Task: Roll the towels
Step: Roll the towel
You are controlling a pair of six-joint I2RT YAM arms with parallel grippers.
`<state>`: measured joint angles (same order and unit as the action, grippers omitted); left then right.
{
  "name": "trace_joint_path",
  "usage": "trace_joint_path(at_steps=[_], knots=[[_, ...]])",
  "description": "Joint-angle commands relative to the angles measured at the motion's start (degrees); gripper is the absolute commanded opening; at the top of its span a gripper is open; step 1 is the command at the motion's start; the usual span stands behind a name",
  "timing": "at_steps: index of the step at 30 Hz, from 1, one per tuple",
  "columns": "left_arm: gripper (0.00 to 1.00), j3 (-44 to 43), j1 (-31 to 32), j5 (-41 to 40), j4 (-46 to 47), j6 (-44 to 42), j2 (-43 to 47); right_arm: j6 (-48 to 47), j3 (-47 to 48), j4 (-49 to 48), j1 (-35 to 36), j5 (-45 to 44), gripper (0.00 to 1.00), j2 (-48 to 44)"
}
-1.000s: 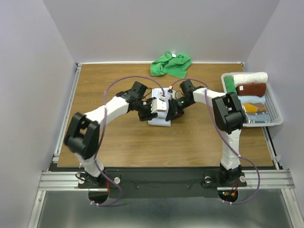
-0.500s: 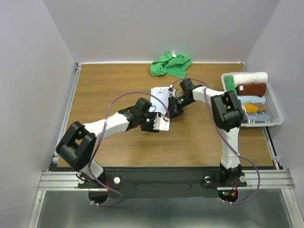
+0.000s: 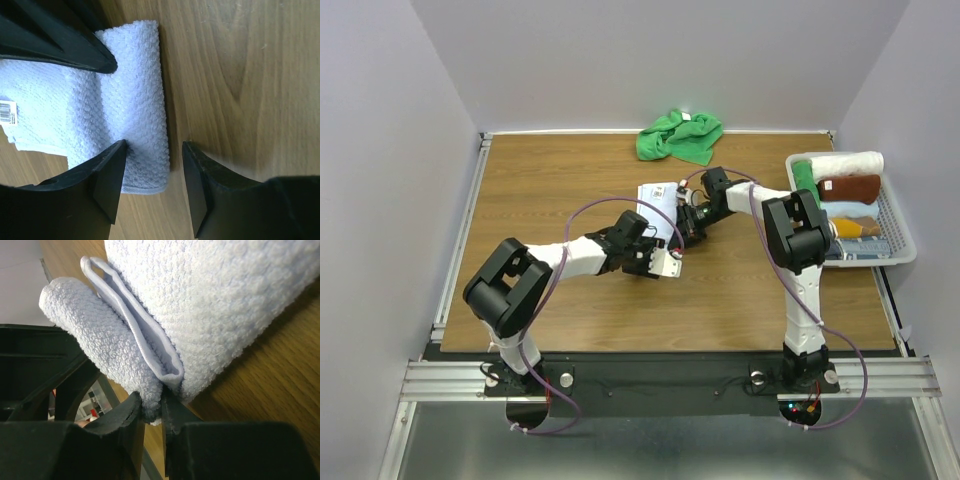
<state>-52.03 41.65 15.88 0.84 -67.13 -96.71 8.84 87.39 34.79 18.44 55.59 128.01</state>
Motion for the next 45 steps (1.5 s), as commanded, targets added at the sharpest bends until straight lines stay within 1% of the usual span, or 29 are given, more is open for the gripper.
trace_joint_path(at_steps=[1, 2, 4, 6, 7, 8, 9, 11, 13, 14, 15, 16, 17, 20, 21, 23, 24, 27, 28, 31, 35, 36, 37, 39, 40, 41, 42, 44, 45], knots=[[0.57, -0.4, 0.2, -1.1, 3.6, -1.6, -1.6, -1.0, 1.9, 0.9, -0.2, -2.0, 0.22, 1.5], [0.56, -0.6, 0.1, -1.1, 3.4, -1.6, -2.4, -1.1, 2.1, 0.9, -0.2, -2.0, 0.23, 1.5], [0.5, -1.2, 0.3, -1.6, 2.6, -1.3, -3.3, -1.4, 2.3, 1.1, -0.2, -1.9, 0.24, 1.5], [0.41, -4.3, 0.3, -1.6, -1.4, 0.4, -5.2, -1.5, 2.5, 1.2, -0.2, -1.5, 0.24, 1.3], [0.31, -5.7, 0.3, -0.5, -4.2, 0.9, -5.9, -1.6, 2.5, 1.3, -0.2, -1.4, 0.24, 1.1], [0.28, -7.9, 0.2, 0.5, -8.5, 1.4, -6.6, -1.8, 2.3, 1.3, -0.2, -1.4, 0.24, 0.5], [0.23, -8.6, 0.2, 2.4, -10.4, 2.4, -6.6, -2.2, 2.2, 1.3, -0.2, -1.4, 0.24, 0.1], [0.18, -9.9, 0.3, 4.7, -13.9, 3.8, -6.7, -2.4, 1.9, 1.4, -0.3, -1.6, 0.25, -0.6], [0.14, -12.2, 0.3, 8.0, -20.4, 6.1, -7.1, -3.3, 1.1, 1.7, -0.6, -1.8, 0.35, -2.7], [0.13, -12.8, 0.2, 9.1, -22.4, 6.7, -7.3, -3.9, 0.8, 1.9, -0.9, -1.7, 0.44, -3.5], [0.13, -13.4, 0.2, 10.2, -26.1, 7.4, -7.6, -5.3, 0.5, 2.0, -1.9, -1.5, 0.61, -5.6], [0.11, -13.9, 0.2, 12.3, -27.9, 8.9, -7.9, -5.9, 0.0, 2.4, -2.7, -1.4, 0.67, -6.5], [0.1, -14.6, 0.3, 13.4, -31.0, 9.7, -8.3, -6.4, -0.1, 2.5, -4.4, -1.6, 0.76, -7.6], [0.09, -15.4, 0.1, 18.2, -35.1, 13.0, -8.8, -8.3, -0.5, 3.2, -8.2, -3.3, 0.84, -13.1], [0.09, -15.6, 0.2, 19.5, -36.0, 13.7, -8.8, -11.4, -0.7, 3.5, -9.2, -3.7, 0.86, -14.7], [0.09, -16.2, 0.0, 23.2, -37.3, 14.8, -8.9, -13.2, -2.2, 3.8, -11.5, -5.2, 0.88, -19.9], [0.09, -17.2, -0.2, 25.9, -39.2, 15.6, -9.5, -15.3, -2.8, 4.4, -11.9, -6.3, 0.9, -21.5], [0.09, -19.8, -1.3, 29.9, -43.6, 16.2, -11.7, -19.2, -6.1, 4.9, -12.5, -8.5, 0.95, -29.5], [0.09, -20.3, -1.7, 32.1, -44.3, 16.7, -12.4, -19.8, -7.0, 4.8, -12.6, -10.2, 0.96, -31.4], [0.09, -22.7, -2.6, 34.3, -47.4, 17.7, -15.8, -23.6, -10.6, 5.7, -12.6, -12.7, 1.0, -38.6], [0.08, -25.0, -4.6, 38.0, -49.2, 20.4, -19.6, -32.6, -14.4, 11.9, -12.5, -10.9, 1.0, -47.3], [0.08, -26.2, -5.2, 38.5, -50.2, 20.7, -21.6, -36.3, -15.1, 14.7, -12.4, -10.4, 0.97, -50.3], [0.08, -27.1, -5.8, 39.0, -51.4, 20.5, -22.6, -37.3, -16.6, 15.4, -12.0, -10.8, 0.94, -51.8], [0.08, -30.4, -6.1, 38.7, -54.9, 19.1, -26.0, -37.6, -18.4, 15.7, -9.0, -12.6, 0.86, -54.3], [0.08, -31.6, -6.6, 38.4, -56.0, 18.9, -26.9, -37.5, -19.7, 15.7, -7.1, -15.7, 0.85, -55.8], [0.08, -32.8, -6.7, 38.6, -57.3, 17.8, -28.6, -37.4, -20.2, 15.5, -2.6, -17.4, 0.85, -56.4], [0.08, -34.6, -6.8, 38.6, -58.7, 18.0, -29.3, -37.0, -20.8, 14.6, -0.4, -19.1, 0.82, -56.4], [0.08, -36.5, -6.8, 37.9, -59.7, 18.1, -31.0, -35.8, -23.2, 11.9, 5.5, -24.2, 0.79, -56.3], [0.08, -36.9, -6.8, 37.7, -60.0, 18.3, -31.4, -35.1, -24.1, 8.8, 7.3, -25.8, 0.78, -56.1]])
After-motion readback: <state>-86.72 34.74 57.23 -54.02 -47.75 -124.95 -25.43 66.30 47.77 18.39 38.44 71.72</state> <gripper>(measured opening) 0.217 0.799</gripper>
